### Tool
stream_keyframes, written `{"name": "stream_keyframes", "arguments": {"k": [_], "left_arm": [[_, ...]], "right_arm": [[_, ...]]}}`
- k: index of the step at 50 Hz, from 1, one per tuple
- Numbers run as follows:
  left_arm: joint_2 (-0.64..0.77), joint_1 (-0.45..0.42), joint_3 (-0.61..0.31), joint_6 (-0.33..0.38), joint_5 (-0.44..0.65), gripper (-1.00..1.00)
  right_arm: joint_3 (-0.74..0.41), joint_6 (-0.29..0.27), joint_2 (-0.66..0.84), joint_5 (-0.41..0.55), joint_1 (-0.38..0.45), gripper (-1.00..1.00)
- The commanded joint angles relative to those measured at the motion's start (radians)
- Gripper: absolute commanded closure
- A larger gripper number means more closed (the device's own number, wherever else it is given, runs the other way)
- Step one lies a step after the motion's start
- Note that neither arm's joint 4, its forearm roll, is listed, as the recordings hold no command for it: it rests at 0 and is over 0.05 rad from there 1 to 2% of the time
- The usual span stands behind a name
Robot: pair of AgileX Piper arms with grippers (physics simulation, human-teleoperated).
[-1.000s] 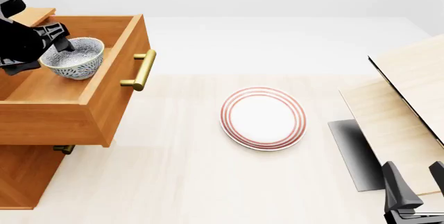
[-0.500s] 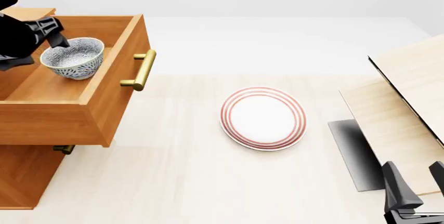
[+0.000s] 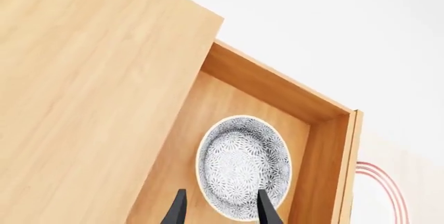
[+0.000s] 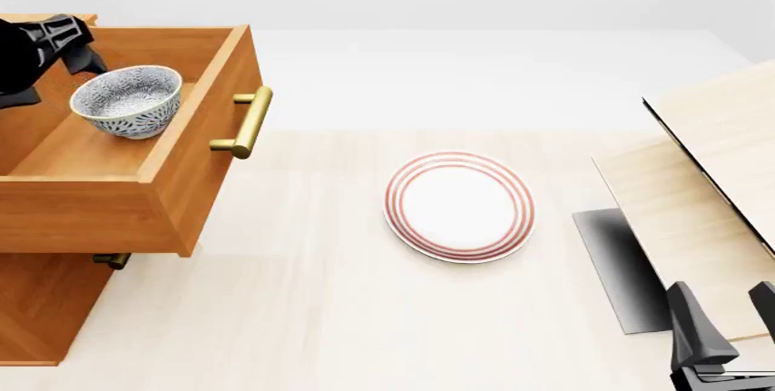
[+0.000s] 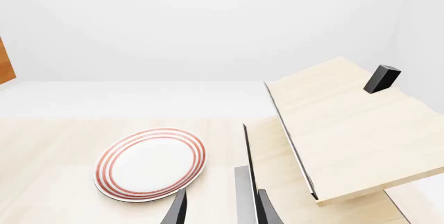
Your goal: Open the top drawer of the cabinet and put the bowl in it.
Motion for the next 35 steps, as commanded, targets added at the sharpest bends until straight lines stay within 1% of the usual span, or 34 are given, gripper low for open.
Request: {"name": "stream_keyframes", "arguments": {"k": [1, 10, 15, 22, 23, 35], "left_arm": [[-0.056, -0.008, -0.005, 0.000, 0.041, -1.00], [-0.087, -0.009, -0.039, 0.008, 0.087, -1.00], [-0.120, -0.023, -0.029, -0.004, 0.098, -1.00], [-0.137, -0.031, -0.038, 0.002, 0.123, -1.00], [-0.145, -0.039, -0.035, -0.006, 0.122, -1.00], [-0.186, -0.048, -0.043, 0.007, 0.160, -1.00]], "right_arm": [[0.001, 0.000, -0.002, 0.001, 0.000, -1.00], [0.001, 0.000, -0.002, 0.001, -0.001, -1.00], [0.001, 0.000, -0.001, 0.001, -0.001, -1.00], [0.001, 0.000, -0.001, 0.001, -0.001, -1.00], [0.001, -0.001, -0.002, 0.001, -0.001, -1.00], [0.001, 0.000, -0.002, 0.001, -0.001, -1.00]]}}
